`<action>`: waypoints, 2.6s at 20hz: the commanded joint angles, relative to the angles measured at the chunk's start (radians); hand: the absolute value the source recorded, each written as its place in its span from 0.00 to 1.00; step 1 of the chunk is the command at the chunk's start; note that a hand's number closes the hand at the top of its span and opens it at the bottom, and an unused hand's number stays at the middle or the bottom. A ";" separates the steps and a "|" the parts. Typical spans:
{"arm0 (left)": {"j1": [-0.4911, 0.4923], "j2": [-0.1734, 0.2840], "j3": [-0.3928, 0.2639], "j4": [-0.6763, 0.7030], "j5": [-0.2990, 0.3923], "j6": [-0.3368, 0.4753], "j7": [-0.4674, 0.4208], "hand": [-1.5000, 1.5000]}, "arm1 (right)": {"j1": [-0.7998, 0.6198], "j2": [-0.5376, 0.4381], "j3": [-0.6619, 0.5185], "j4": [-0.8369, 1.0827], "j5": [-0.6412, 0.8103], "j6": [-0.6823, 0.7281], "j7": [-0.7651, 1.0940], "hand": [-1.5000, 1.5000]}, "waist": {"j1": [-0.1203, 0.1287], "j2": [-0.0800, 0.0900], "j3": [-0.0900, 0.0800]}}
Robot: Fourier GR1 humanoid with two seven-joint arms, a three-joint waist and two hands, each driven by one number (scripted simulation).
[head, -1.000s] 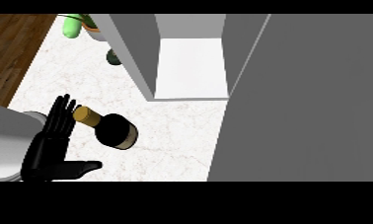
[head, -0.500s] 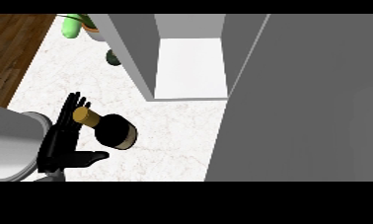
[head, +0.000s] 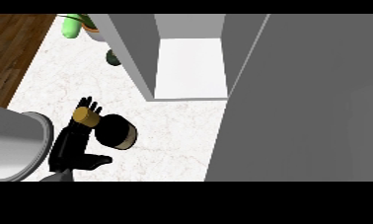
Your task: Pick up the wine, place it into the cabinet and close the cabinet
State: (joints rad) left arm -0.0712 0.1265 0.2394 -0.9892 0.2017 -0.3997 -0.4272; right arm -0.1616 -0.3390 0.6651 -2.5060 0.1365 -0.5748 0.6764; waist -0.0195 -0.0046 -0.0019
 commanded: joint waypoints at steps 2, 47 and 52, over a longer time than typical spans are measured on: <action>-0.061 -0.007 -0.008 0.127 -0.031 -0.008 -0.076 0.00 | 0.043 -0.024 0.052 -0.175 0.147 -0.012 0.067 0.00 | -0.004 0.001 0.000; 0.036 -0.106 -0.222 -0.251 -0.091 0.032 -0.047 1.00 | 0.165 -0.152 0.094 -0.185 0.122 -0.086 -0.093 0.00 | 0.007 -0.005 0.002; 0.071 -0.126 -0.348 -0.342 -0.049 0.118 0.008 1.00 | 0.143 -0.181 0.031 -0.229 0.076 -0.085 -0.044 0.00 | 0.006 -0.003 0.001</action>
State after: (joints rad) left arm -0.0176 0.0146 -0.0416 -1.2663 0.1375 -0.3302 -0.4528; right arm -0.0625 -0.4792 0.7025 -2.5098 0.1265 -0.6622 0.5310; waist -0.0106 -0.0078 -0.0003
